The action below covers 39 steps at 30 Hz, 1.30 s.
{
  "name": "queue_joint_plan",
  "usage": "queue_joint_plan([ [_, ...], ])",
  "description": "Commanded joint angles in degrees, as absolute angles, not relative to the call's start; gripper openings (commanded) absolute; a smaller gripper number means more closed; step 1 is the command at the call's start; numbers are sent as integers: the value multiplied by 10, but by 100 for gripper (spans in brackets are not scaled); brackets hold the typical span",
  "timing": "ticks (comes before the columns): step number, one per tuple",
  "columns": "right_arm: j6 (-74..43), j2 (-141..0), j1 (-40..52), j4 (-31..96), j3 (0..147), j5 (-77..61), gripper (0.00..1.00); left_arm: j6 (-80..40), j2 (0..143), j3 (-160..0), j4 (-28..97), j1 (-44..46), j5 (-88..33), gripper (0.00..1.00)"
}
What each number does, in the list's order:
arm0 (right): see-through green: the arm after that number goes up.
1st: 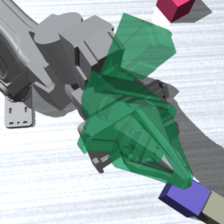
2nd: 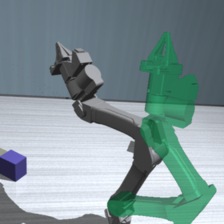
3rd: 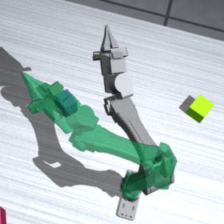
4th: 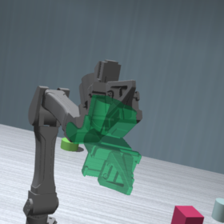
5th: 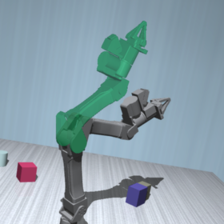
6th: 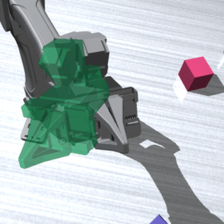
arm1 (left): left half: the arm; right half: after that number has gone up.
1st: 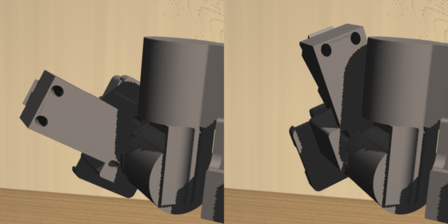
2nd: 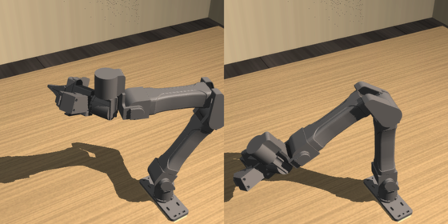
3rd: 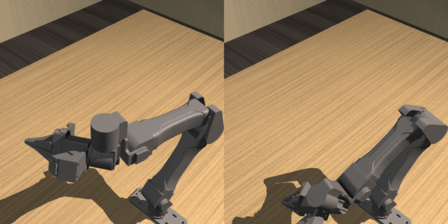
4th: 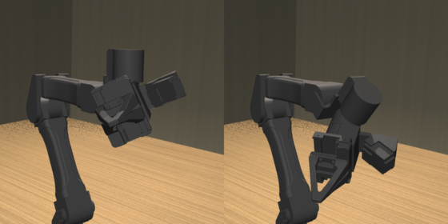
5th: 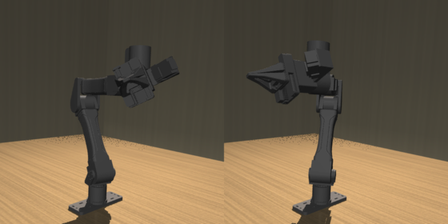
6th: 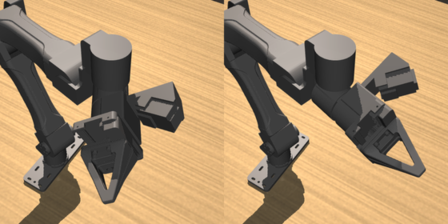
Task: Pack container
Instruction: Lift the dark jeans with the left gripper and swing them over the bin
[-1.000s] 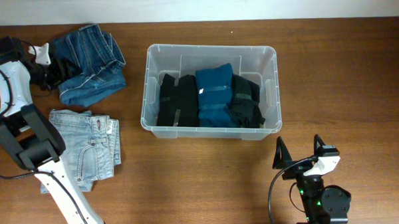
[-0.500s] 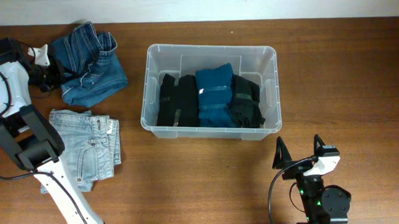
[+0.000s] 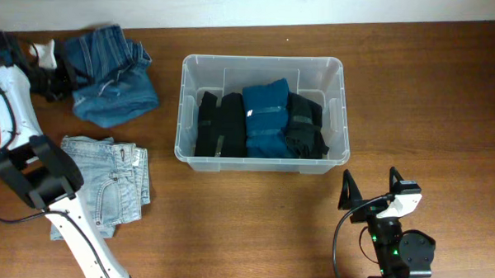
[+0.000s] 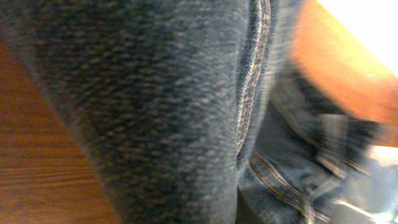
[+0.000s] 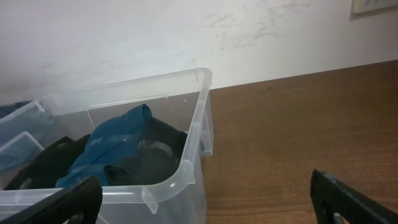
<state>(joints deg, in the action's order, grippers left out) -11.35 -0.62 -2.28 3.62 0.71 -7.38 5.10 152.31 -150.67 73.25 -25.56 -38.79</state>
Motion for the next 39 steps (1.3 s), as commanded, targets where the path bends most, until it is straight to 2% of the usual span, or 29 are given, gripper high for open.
queue_joint_plan([
  [1,-108,-2,-27,38,3,-69,98,61,1486,-1612,758,-249,-460,1],
  [9,-108,-2,-27,38,3,-69,98,60,1436,-1794,846,-230,-548,1],
  [19,-108,-2,-27,38,3,-69,99,38,1295,-1798,869,-146,-639,1],
  [26,-108,-2,-27,38,3,-69,98,-7,1248,-1798,934,-24,-632,1],
  [30,-108,-2,-27,38,3,-69,98,-9,1253,-1778,961,58,-580,1],
  [39,-108,-2,-27,38,3,-69,98,-94,1256,-1683,905,215,-452,1],
])
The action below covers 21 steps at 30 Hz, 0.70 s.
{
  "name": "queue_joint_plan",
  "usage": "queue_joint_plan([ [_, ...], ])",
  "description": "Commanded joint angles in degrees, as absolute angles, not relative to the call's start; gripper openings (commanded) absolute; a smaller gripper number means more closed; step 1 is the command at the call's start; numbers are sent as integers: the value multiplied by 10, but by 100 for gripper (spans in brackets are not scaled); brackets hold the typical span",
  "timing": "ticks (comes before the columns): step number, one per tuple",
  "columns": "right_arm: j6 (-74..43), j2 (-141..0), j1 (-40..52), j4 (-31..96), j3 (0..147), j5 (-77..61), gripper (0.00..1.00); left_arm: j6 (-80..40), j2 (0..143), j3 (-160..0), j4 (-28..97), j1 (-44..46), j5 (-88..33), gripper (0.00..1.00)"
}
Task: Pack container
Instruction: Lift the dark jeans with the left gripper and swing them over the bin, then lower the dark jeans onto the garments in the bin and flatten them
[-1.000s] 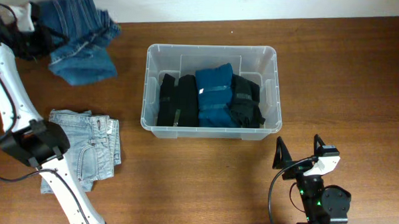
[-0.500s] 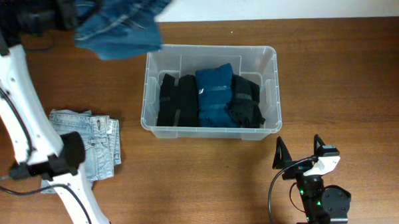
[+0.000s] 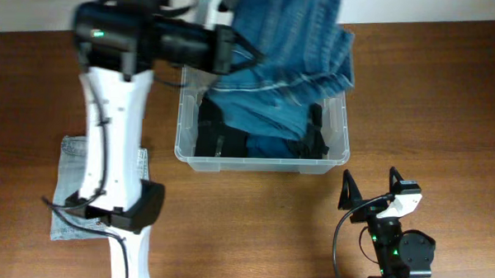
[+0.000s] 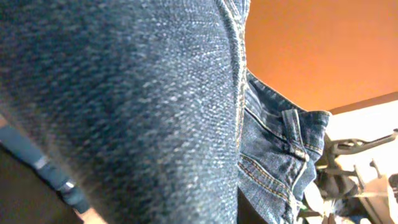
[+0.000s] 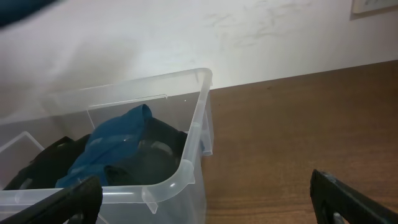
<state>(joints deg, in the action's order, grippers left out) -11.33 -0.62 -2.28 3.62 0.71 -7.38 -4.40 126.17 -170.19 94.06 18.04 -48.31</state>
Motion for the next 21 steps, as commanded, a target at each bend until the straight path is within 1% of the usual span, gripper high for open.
queue_joint_plan([
  [1,-108,-2,-27,38,3,-69,98,-108,1256,-1672,895,224,-436,1],
  [5,-108,-2,-27,38,3,-69,98,-193,1256,-1630,870,250,-352,1],
  [7,-108,-2,-27,38,3,-69,98,-224,1256,-1606,861,257,-331,0],
  [21,-108,-2,-27,38,3,-69,98,-266,1256,-1447,749,277,-336,1],
])
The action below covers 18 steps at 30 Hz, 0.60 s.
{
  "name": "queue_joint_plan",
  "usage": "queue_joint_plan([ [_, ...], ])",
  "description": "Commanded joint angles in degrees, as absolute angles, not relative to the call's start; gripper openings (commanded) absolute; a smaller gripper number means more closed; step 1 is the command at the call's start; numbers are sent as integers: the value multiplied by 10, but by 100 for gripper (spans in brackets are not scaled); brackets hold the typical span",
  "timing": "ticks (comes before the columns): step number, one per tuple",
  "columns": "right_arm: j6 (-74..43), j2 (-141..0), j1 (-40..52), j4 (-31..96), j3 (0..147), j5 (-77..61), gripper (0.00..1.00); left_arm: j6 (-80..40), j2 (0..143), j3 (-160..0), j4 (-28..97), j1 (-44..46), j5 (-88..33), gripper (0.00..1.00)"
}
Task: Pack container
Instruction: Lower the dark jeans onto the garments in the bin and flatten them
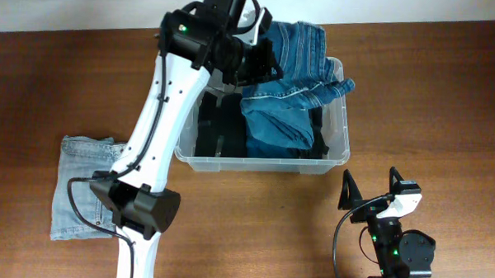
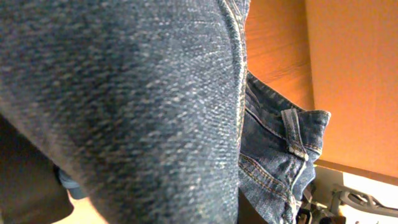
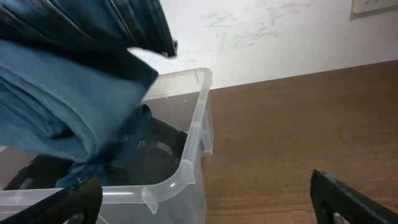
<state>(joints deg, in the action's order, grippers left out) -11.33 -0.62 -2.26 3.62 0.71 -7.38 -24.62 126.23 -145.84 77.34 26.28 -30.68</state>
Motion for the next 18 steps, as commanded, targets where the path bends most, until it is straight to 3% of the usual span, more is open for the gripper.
queue_joint_plan([
  [1,-108,-2,-27,38,3,-69,98,-270,1256,-1438,743,284,-336,1],
  [18,-108,-2,-27,38,3,-69,98,-274,1257,-1395,679,315,-288,2],
])
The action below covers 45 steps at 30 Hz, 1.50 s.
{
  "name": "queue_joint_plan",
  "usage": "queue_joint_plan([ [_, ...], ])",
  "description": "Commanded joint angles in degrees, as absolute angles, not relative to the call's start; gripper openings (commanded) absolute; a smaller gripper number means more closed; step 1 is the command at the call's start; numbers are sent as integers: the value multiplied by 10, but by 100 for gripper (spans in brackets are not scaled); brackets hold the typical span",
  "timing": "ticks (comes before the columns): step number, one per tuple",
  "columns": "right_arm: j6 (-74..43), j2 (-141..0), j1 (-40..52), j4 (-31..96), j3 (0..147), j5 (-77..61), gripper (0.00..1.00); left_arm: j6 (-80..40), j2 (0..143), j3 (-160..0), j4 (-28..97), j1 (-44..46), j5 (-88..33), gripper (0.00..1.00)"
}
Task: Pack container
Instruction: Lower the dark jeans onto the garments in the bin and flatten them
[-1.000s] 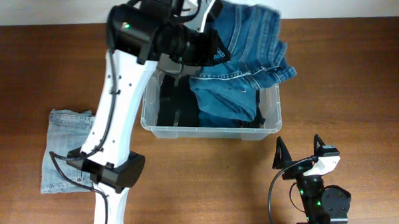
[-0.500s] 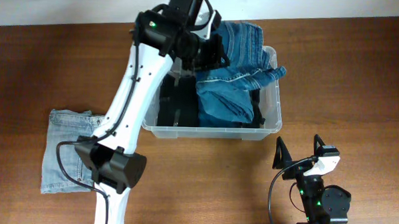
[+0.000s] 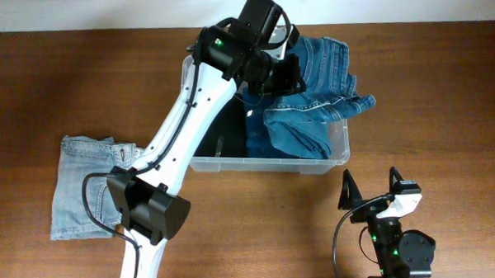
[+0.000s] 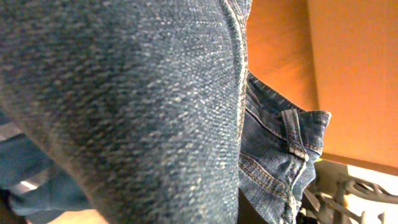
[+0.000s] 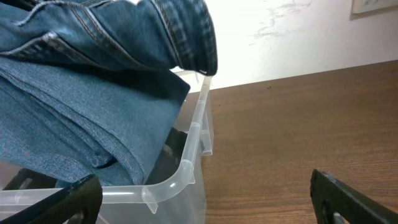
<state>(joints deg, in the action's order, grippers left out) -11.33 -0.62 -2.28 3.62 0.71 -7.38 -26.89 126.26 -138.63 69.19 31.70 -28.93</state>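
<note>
A clear plastic container (image 3: 263, 166) stands mid-table with folded black clothes (image 3: 223, 130) and a teal garment (image 3: 258, 143) inside. My left gripper (image 3: 274, 74) is over its back right part, shut on a pair of dark blue jeans (image 3: 315, 84). The jeans drape into the container and spill over its right rim. Denim (image 4: 155, 106) fills the left wrist view and hides the fingers. My right gripper (image 3: 369, 189) rests open near the front edge, pointing at the container rim (image 5: 186, 168), with the jeans (image 5: 81, 124) hanging above it. A light blue pair of jeans (image 3: 89, 183) lies on the table at the left.
The wooden table (image 3: 430, 104) stretches to the right of the container. A pale wall (image 5: 280, 37) runs behind the table. The white left arm (image 3: 182, 128) reaches across the container's left side.
My left gripper has moved right with the dark jeans. The jeans were bunched over the container's back and middle; now they hang over its right rim. The right gripper has not moved.
My left gripper was at the dark jeans heaped on the far left of the table. Then the jeans were in the air above the container's back edge. Then they were lower over the container's contents, and now they are draped across its right side.
</note>
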Motion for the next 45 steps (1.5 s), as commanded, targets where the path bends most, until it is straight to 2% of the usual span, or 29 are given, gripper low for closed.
queue_joint_plan([
  [1,-108,-2,-27,38,3,-69,99,-274,1257,-1395,679,315,-288,3],
  [6,-108,-2,-27,38,3,-69,98,-274,1258,-1395,679,316,-288,7],
  [18,-108,-2,-27,38,3,-69,98,-276,1260,-1342,620,318,-291,8],
  [20,-108,-2,-27,38,3,-69,98,-276,1260,-1333,613,319,-291,15],
  [22,-108,-2,-27,38,3,-69,98,-276,1260,-1327,613,320,-291,29],
  [24,-108,-2,-27,38,3,-69,98,-276,1260,-1323,613,321,-291,31],
  [25,-108,-2,-27,38,3,-69,98,-276,1260,-1322,613,321,-291,38],
  [26,-108,-2,-27,38,3,-69,98,-276,1260,-1322,613,321,-291,46],
  [28,-108,-2,-27,38,3,-69,98,-275,1260,-1322,613,321,-291,78],
  [30,-108,-2,-27,38,3,-69,99,-267,1260,-1322,613,321,-291,92],
  [31,-108,-2,-27,38,3,-69,99,-259,1260,-1322,614,321,-290,96],
  [39,-108,-2,-27,38,3,-69,98,-216,1259,-1325,613,310,-284,97],
  [45,-108,-2,-27,38,3,-69,98,-189,1258,-1336,628,277,-232,98],
])
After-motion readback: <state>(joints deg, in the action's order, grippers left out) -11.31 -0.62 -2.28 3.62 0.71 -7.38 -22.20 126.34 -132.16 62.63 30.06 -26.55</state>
